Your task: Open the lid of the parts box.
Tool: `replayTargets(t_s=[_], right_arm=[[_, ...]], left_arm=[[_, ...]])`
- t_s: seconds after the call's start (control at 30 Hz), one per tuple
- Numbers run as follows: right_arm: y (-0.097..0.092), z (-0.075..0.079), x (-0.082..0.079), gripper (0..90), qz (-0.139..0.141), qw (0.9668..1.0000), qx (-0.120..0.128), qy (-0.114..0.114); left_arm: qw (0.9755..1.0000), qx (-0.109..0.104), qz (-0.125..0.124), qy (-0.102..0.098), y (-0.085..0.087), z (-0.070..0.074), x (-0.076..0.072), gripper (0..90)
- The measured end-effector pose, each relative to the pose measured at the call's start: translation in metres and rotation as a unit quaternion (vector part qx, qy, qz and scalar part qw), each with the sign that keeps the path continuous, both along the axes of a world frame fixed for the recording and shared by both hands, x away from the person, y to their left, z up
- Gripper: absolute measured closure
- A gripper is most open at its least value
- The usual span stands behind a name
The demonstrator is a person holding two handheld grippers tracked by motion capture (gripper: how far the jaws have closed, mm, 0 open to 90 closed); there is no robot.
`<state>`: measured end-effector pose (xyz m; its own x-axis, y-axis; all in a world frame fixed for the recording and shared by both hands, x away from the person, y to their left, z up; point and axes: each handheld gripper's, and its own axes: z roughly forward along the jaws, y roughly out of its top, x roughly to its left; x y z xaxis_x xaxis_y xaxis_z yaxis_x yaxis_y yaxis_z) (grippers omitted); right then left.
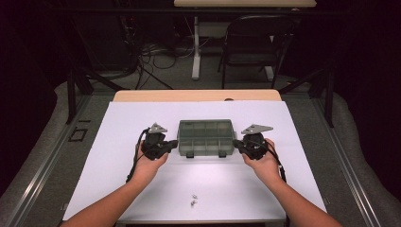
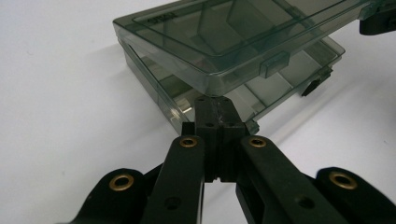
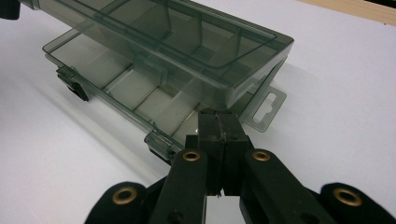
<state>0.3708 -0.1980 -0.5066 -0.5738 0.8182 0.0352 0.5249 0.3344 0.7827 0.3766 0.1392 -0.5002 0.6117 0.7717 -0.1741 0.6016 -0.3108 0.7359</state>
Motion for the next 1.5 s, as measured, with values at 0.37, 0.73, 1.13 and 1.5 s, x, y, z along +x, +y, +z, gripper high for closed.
replayTargets(t_s=[0.37,0.73,1.13,1.5], right_arm=[[-0.001,0.013,0.007,88.9,-0.012,0.9999,0.003,-0.007],[0.000,0.024,0.015,80.4,-0.026,0.9988,-0.024,-0.033],[0.005,0.029,0.018,79.7,-0.022,0.9983,-0.032,-0.044],[0.006,0.032,0.019,79.9,-0.022,0.9983,-0.032,-0.045]], left_arm=[[0.9999,0.001,0.014,-0.009,-0.001,0.013,0.008,89.4],[0.9996,0.006,0.021,-0.015,-0.004,0.022,0.014,88.6],[0.9992,0.012,0.031,-0.023,-0.003,0.025,0.014,85.0],[0.9984,0.020,0.023,-0.047,-0.007,0.029,0.014,78.1]])
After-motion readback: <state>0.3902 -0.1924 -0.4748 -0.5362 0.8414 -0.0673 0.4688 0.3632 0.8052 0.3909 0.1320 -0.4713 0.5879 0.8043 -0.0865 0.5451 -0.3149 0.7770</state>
